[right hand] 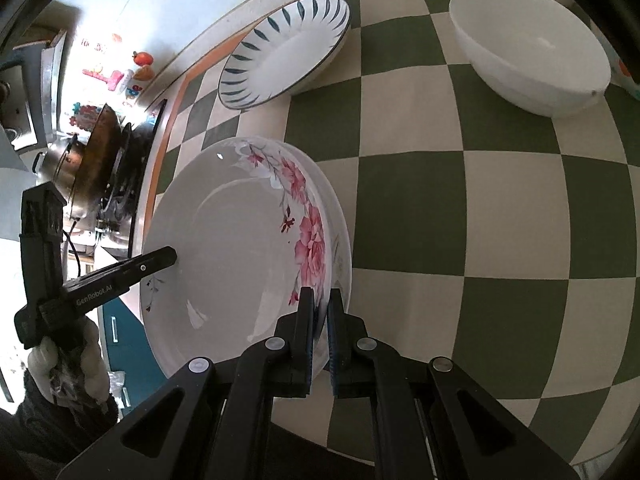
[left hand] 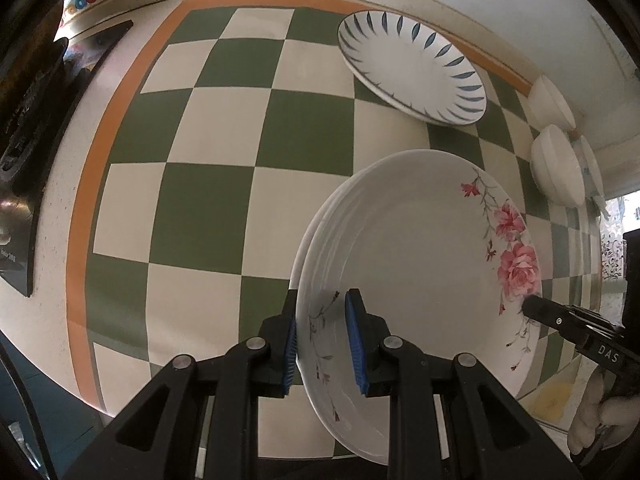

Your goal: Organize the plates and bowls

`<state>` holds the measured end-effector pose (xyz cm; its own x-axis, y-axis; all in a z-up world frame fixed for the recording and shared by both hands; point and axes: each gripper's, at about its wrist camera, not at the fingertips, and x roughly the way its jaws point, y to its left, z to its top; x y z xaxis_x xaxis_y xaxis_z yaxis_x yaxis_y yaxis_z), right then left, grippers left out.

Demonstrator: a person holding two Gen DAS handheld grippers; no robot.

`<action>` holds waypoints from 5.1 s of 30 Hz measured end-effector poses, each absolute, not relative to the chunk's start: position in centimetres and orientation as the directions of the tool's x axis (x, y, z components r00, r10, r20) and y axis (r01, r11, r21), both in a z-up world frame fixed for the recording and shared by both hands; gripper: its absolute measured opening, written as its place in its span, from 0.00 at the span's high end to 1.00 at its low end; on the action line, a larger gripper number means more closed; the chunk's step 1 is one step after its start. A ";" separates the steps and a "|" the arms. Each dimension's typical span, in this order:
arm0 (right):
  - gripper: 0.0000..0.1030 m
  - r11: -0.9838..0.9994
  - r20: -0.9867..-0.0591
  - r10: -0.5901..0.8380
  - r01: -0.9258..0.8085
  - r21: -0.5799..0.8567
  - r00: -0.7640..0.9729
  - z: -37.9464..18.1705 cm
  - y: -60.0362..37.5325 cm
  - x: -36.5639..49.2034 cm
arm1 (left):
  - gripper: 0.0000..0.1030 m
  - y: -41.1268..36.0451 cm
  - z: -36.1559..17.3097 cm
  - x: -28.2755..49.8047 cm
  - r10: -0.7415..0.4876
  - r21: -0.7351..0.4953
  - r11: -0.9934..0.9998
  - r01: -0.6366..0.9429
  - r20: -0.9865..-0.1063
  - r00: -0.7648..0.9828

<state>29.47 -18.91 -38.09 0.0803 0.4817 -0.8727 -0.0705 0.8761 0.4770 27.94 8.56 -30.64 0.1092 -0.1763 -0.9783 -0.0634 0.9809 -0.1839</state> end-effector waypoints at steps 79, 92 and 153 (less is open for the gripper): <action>0.93 0.938 -0.938 0.348 -0.009 0.348 0.012 -38.5 -16.4 56.6 | 0.90 9.3 -33.1 51.6 -0.212 -0.212 0.976 0.049 -0.977 -0.009; 0.93 0.921 -0.922 0.386 -0.072 0.383 0.024 -33.1 -17.1 52.4 | 0.90 10.0 -28.1 46.3 -0.207 -0.205 0.978 0.046 -0.977 0.050; 0.93 0.925 -0.926 0.348 -0.109 0.365 -0.147 -38.0 -15.3 34.2 | 0.88 8.5 -32.4 30.2 -0.171 -0.171 0.985 -0.001 -0.982 -0.077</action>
